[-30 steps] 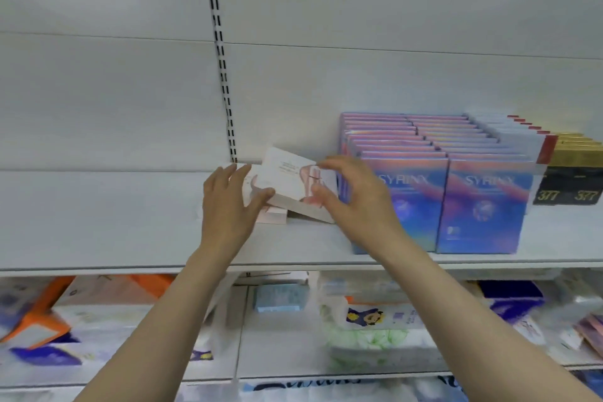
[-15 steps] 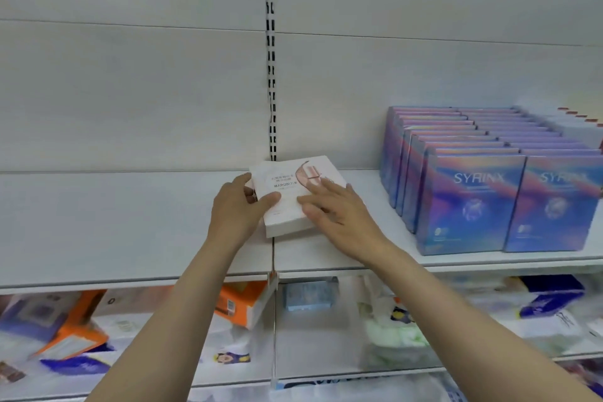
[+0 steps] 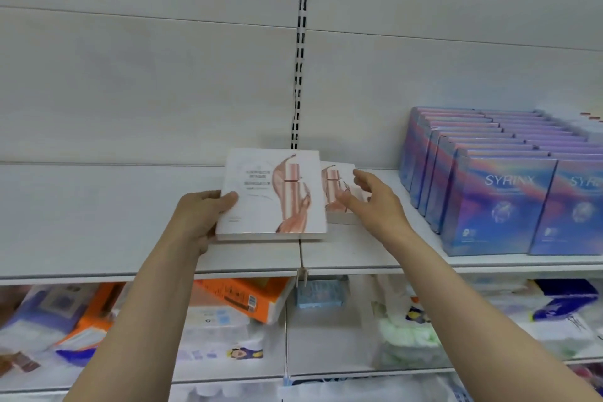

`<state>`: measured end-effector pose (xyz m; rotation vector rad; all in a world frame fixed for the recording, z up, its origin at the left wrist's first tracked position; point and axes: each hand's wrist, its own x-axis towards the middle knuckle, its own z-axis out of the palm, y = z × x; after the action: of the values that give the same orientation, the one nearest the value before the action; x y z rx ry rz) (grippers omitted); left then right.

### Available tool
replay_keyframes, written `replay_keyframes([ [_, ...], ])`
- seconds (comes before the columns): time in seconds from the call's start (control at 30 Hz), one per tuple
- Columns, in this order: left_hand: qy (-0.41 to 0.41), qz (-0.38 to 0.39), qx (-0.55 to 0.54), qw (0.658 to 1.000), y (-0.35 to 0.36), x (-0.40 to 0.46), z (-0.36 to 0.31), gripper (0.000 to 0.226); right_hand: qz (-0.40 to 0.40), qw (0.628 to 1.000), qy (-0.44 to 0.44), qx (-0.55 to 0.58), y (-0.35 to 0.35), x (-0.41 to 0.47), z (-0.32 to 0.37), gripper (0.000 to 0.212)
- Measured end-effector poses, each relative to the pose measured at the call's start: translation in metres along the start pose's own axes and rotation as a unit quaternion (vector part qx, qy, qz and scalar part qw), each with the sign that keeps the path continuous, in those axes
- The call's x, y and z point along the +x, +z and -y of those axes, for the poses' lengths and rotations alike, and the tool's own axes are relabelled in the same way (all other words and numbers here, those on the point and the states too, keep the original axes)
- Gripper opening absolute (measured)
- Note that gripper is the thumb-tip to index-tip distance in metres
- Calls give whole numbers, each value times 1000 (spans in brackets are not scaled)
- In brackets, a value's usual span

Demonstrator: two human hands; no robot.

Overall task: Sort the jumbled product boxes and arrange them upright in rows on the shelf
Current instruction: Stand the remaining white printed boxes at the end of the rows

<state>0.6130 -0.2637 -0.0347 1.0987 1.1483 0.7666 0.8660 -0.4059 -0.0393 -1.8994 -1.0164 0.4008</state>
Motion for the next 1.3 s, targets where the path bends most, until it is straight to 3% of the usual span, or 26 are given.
replay_keyframes([
  [0.13, 38, -72, -42, 996, -38, 2, -8, 36, 65, 996, -11, -67, 14, 3, -6, 41],
  [0.27, 72, -84, -42, 993, -57, -2, -12, 33, -14, 999, -41, -25, 25, 0, -11, 23],
  [0.33, 56, -74, -37, 995, -59, -1, -10, 30, -29, 999, -20, -9, 28, 0, -9, 38],
  [0.43, 15, -47, -25, 998, -54, 1, -8, 23, -1, 983, 90, -158, 25, 9, -2, 91],
  [0.5, -5, -30, -20, 999, -45, 5, -8, 22, 50, 963, 127, -232, 23, 11, 4, 86],
  [0.63, -45, 8, -14, 999, -23, 10, -13, 27, 62, 983, 101, -138, 25, 3, 4, 59],
  [0.73, -56, 31, -3, 998, -11, 14, -15, 27, 48, 996, 75, -30, 24, -5, 4, 51],
  [0.93, -58, 73, -4, 996, -6, 22, -9, 21, 34, 988, 50, 139, 22, -16, 3, 57],
  [1.03, -63, 72, -9, 995, -7, 24, -4, 19, 41, 958, 123, 255, 19, -10, 8, 85],
  [1.07, -66, 73, -11, 995, -7, 24, -3, 19, 46, 946, 143, 287, 18, -8, 12, 86],
  [1.2, -46, 75, -30, 996, -10, 17, 0, 22, 29, 938, 144, 313, 10, -7, 20, 51],
  [1.3, 12, 66, -40, 997, -9, 1, 1, 27, 14, 948, 133, 290, -3, -12, 22, 42],
])
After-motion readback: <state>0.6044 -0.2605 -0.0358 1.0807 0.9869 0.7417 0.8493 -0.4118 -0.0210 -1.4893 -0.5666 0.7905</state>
